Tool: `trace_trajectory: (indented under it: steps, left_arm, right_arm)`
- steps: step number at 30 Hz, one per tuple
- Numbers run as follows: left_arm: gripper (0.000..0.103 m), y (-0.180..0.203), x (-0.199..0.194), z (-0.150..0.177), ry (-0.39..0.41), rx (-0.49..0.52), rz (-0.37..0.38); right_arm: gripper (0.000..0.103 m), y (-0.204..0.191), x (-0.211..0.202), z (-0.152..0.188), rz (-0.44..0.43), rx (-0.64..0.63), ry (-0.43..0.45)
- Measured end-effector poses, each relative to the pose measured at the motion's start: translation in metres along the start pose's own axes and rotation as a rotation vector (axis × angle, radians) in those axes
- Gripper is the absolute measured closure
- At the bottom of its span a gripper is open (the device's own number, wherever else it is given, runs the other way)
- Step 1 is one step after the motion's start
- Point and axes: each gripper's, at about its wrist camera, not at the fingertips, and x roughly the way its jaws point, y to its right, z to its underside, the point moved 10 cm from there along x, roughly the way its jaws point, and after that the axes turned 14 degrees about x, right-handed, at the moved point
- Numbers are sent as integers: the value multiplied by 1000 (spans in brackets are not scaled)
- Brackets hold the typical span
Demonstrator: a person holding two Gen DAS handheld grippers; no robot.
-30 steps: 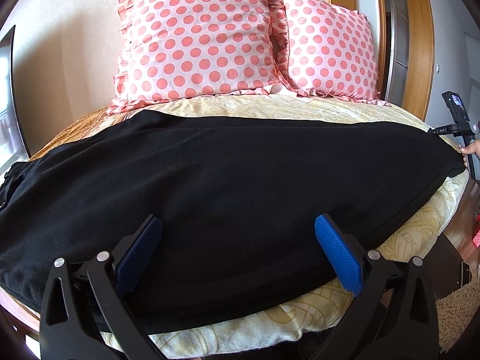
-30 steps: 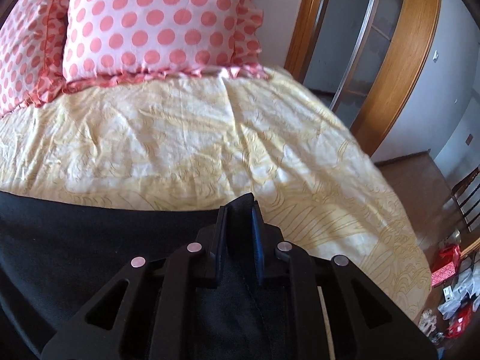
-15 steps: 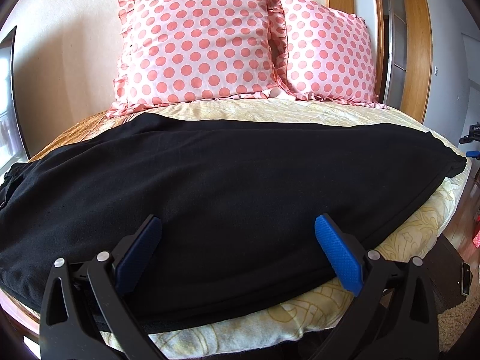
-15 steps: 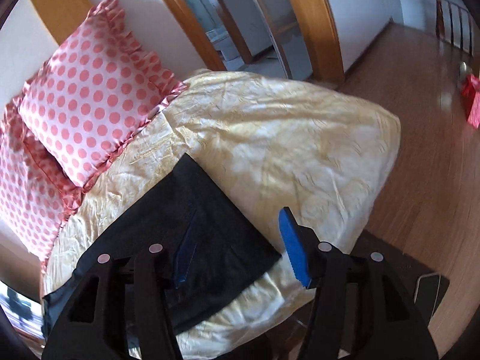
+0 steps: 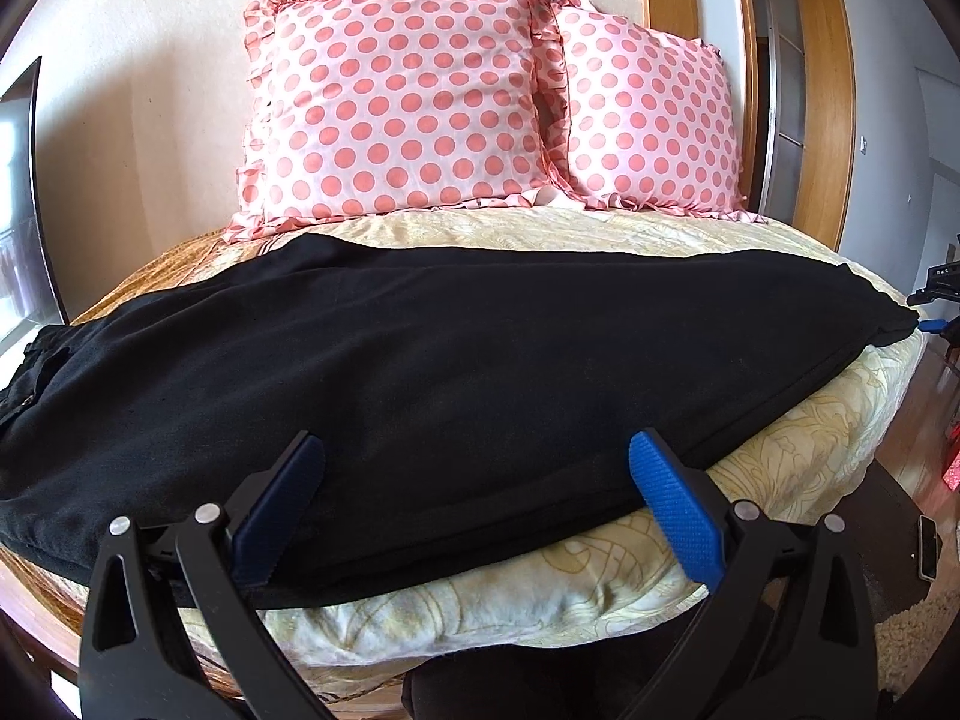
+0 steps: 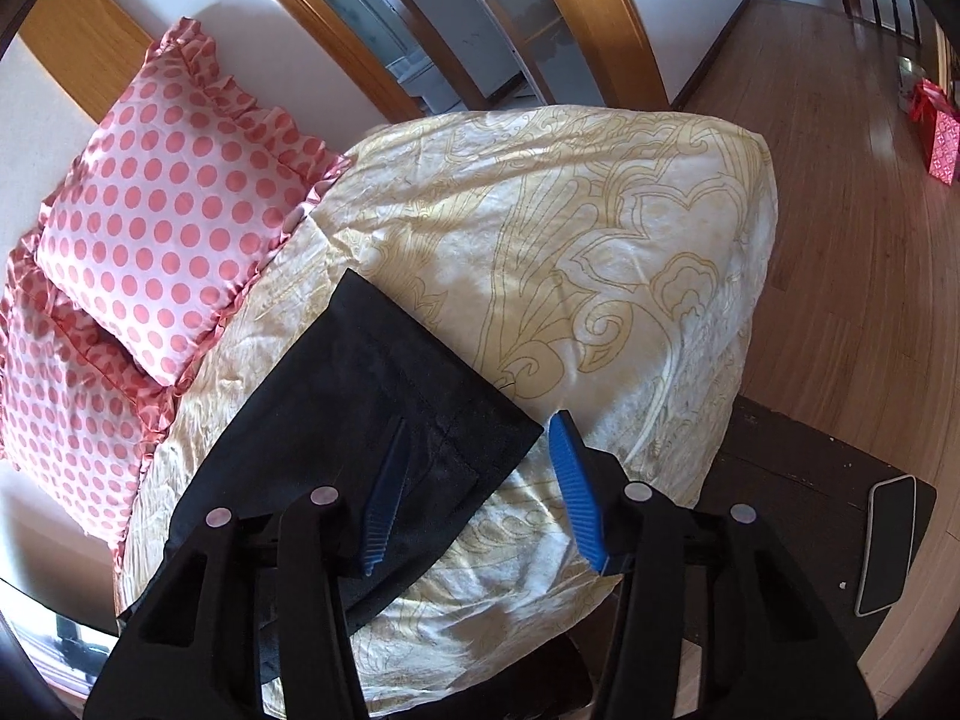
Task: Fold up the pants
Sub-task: 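Lift the leg end with the right gripper and fold it toward the left gripper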
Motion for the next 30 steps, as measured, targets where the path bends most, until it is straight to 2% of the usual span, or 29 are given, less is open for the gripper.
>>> trace_trajectory:
  steps: [7, 10, 14, 18, 23, 25, 27, 30]
  left_arm:
    - [2, -1, 1, -1, -1, -33, 22]
    - [2, -1, 1, 0, -2, -30, 20]
    - [2, 0, 1, 0, -2, -31, 20]
    - [2, 0, 1, 0, -2, -32, 21]
    - [2, -2, 1, -1, -2, -28, 20]
    - [2, -3, -1, -1, 3, -27, 14]
    - [2, -6, -2, -2, 9, -28, 2]
    - [2, -13, -5, -2, 20, -47, -14]
  right_arm:
    - [52, -3, 4, 4, -128, 151, -66]
    - [52, -3, 6, 7, -211, 249, -110]
    - [52, -5, 6, 18, -277, 328, -172]
    - [52, -7, 8, 19, -292, 369, -173]
    - [53, -12, 16, 9, -309, 368, -119]
    - [66, -11, 19, 9, -283, 337, -99]
    - [95, -6, 23, 12, -260, 327, -96]
    - [96, -6, 20, 13, -293, 319, -69]
